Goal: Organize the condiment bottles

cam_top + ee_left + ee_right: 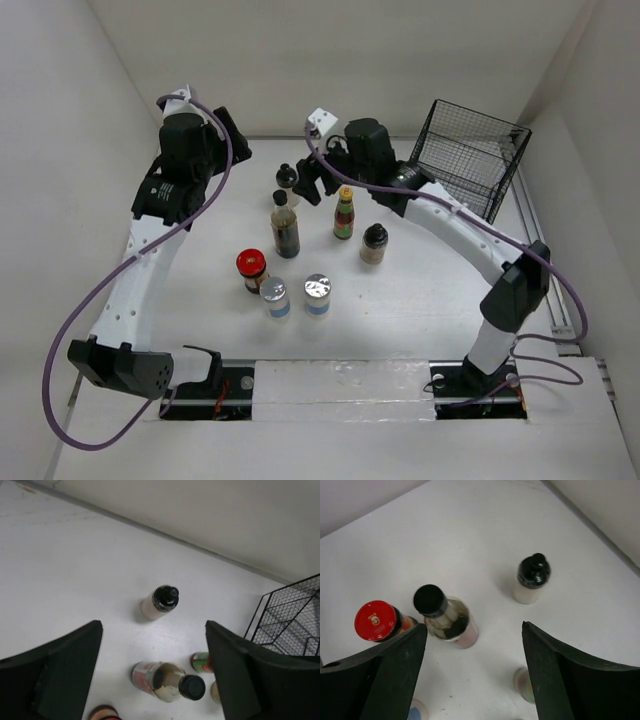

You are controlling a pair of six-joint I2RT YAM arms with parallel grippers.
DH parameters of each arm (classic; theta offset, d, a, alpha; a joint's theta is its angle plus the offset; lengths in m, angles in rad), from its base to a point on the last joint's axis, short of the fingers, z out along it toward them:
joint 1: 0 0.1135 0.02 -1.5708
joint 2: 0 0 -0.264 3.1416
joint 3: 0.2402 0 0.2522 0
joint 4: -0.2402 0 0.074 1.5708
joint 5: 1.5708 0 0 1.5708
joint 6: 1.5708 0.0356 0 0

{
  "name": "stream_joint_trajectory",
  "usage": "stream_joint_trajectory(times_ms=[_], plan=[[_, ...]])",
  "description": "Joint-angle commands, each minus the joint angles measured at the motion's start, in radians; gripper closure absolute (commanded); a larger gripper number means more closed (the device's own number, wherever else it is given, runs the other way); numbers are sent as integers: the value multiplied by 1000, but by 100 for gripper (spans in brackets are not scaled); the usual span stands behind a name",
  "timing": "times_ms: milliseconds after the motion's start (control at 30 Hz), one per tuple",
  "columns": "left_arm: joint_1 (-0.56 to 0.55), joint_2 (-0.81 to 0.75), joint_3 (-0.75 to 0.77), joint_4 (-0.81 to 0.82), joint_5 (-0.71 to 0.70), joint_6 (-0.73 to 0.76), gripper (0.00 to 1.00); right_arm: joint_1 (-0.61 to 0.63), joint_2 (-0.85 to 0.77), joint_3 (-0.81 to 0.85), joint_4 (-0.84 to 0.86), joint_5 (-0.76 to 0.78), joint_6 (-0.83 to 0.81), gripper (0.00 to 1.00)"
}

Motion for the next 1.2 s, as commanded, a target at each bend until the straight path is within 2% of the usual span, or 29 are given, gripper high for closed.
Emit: stream_joint_trajectory(times_ms=[0,167,433,567,733,833,1067,1167], plan=[[-6,-20,-27,-2,-51,-34,17,54,23,50,73,-95,-49,17],[19,43,-37,-4,10,-25,14,72,132,125,55,-139,-72,14],[19,90,-9,-4,-19,-43,15,72,227,149,67,-184,-81,14],[19,103,-9,-22,-45,-92,15,72,236,114,160,-135,-81,16],[19,123,2,-42,-11,-130,16,72,267,81,225,-99,-61,26],[19,132,11,-51,-11,-140,16,72,256,-2,320,-87,-11,36],[19,132,-9,-41,32,-140,17,92,236,-85,395,-63,8,34],[19,132,-18,-41,32,-140,17,92,212,-134,446,-53,26,52]])
